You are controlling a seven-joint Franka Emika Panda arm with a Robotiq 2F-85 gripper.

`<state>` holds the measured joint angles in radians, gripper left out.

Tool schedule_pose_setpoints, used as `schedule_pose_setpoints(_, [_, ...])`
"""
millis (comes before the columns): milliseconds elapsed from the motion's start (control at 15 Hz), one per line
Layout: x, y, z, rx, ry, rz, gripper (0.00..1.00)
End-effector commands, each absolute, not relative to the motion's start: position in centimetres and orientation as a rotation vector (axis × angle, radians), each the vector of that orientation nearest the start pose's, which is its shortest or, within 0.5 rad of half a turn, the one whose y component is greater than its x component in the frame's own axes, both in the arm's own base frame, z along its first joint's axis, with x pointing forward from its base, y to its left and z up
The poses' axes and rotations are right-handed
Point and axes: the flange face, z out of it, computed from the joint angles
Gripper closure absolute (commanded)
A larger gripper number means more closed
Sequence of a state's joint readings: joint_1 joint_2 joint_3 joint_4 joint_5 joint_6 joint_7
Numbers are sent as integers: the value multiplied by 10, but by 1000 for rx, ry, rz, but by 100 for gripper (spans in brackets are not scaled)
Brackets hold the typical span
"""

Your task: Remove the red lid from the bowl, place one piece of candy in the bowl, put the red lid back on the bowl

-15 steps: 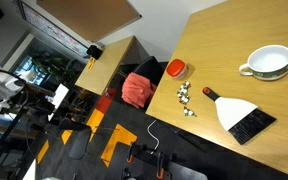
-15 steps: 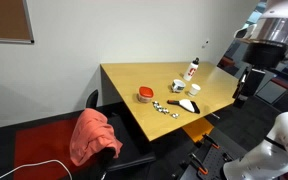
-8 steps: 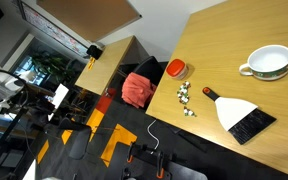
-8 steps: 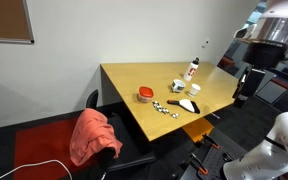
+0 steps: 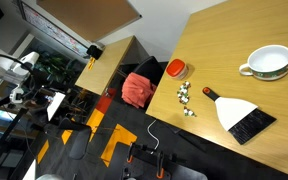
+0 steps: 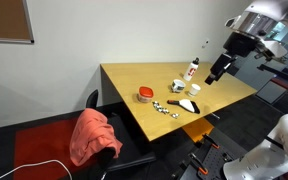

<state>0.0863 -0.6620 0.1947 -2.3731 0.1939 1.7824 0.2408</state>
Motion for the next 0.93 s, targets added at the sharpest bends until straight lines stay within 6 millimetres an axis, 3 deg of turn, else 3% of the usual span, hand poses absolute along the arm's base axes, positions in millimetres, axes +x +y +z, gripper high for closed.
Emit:
schedule_pose_setpoints(0, [385,103,542,-3098,139,-215,0])
schedule_pose_setpoints(467, [446,25,510,-3081,446,-368,0])
schedule_pose_setpoints(667, [454,-5,501,-3073,550,-342,0])
schedule_pose_setpoints(733, [446,4,500,-3074,472,-332,0])
schedule_pose_setpoints(867, [449,-8,496,-3068,514,-316,0])
